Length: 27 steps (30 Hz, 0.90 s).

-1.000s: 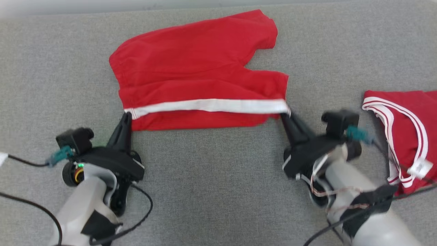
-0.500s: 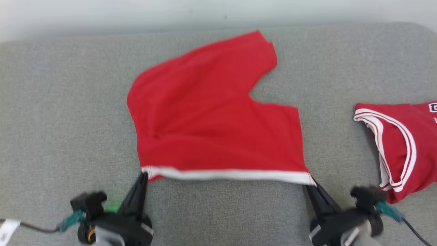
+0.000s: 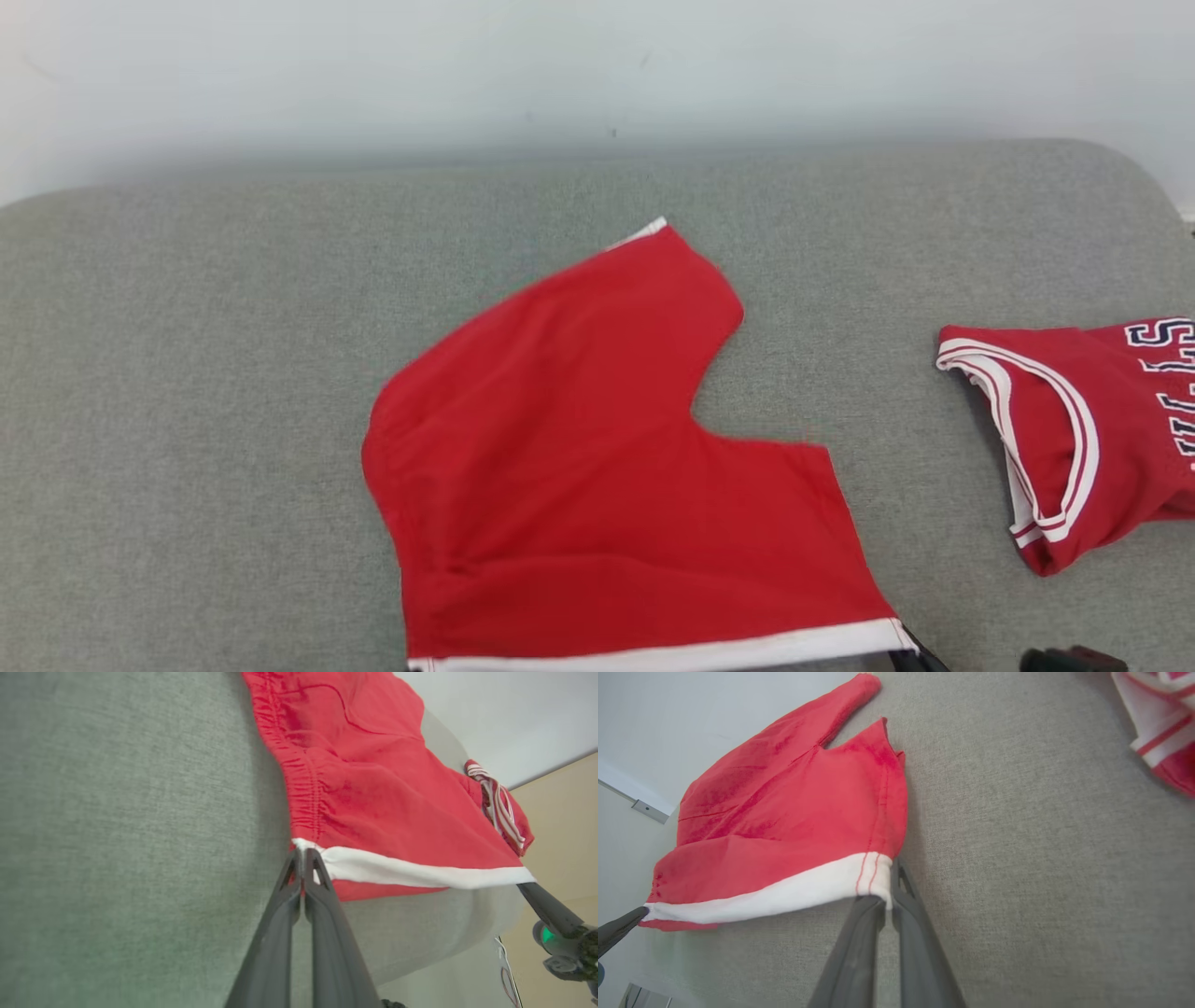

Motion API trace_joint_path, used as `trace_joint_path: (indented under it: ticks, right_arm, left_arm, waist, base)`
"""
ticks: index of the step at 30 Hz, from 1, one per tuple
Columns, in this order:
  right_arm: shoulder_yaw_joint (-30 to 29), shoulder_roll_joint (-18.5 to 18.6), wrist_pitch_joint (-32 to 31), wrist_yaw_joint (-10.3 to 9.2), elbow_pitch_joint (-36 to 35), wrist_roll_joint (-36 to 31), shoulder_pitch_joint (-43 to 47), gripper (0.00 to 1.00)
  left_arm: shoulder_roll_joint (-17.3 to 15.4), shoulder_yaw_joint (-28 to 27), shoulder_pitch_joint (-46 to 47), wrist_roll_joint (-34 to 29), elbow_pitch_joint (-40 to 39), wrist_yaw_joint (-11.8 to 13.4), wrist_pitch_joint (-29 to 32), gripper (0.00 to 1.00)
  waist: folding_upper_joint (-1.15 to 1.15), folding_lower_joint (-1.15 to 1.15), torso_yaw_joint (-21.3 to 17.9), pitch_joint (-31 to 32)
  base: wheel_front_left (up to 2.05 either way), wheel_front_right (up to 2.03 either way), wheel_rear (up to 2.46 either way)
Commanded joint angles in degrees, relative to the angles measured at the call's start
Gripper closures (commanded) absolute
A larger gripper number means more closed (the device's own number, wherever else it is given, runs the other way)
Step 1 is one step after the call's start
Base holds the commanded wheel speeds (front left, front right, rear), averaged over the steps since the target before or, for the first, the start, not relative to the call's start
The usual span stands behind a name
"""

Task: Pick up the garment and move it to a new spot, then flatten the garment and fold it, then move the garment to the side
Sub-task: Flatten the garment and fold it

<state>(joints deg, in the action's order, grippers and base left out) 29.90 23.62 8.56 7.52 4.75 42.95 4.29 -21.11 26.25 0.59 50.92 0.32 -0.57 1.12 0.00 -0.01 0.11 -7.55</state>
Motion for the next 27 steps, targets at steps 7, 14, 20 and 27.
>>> trace_joint_path:
  ticks: [7, 14, 20, 27]
  right_arm:
    - [-8.42, -0.22, -5.54, -0.06, -9.02, -4.92, 5.31, 1.0]
    - [-14.16, -2.62, -7.96, -0.06, -10.4, -10.74, -3.84, 1.0]
    - [-11.42, -1.78, -7.35, -0.06, -4.62, -11.8, -17.44, 1.0]
    - [-3.2, 1.05, -5.45, -0.06, 6.39, -9.3, -35.09, 1.0]
  left_arm:
    - [-3.34, -1.46, -7.01, 2.61, -13.12, 3.6, 3.12, 1.0]
    - [-3.55, -2.95, -3.24, 4.76, -16.95, 2.78, 4.35, 1.0]
    - [-0.85, -3.52, 3.77, 4.98, -15.82, 2.49, 4.03, 1.0]
    - [3.19, -3.31, 12.8, 3.33, -10.49, 2.37, 2.54, 1.0]
  waist:
    - [0.0, 0.01, -0.07, 0.33]
    - [0.0, 0.01, 0.95, -1.49]
    - [0.0, 0.01, 3.76, -4.4]
    - [0.0, 0.01, 7.27, -9.22]
  base:
    - [0.0, 0.0, 0.0]
    - [0.0, 0.0, 0.0]
    - [0.0, 0.0, 0.0]
    - [0.0, 0.0, 0.0]
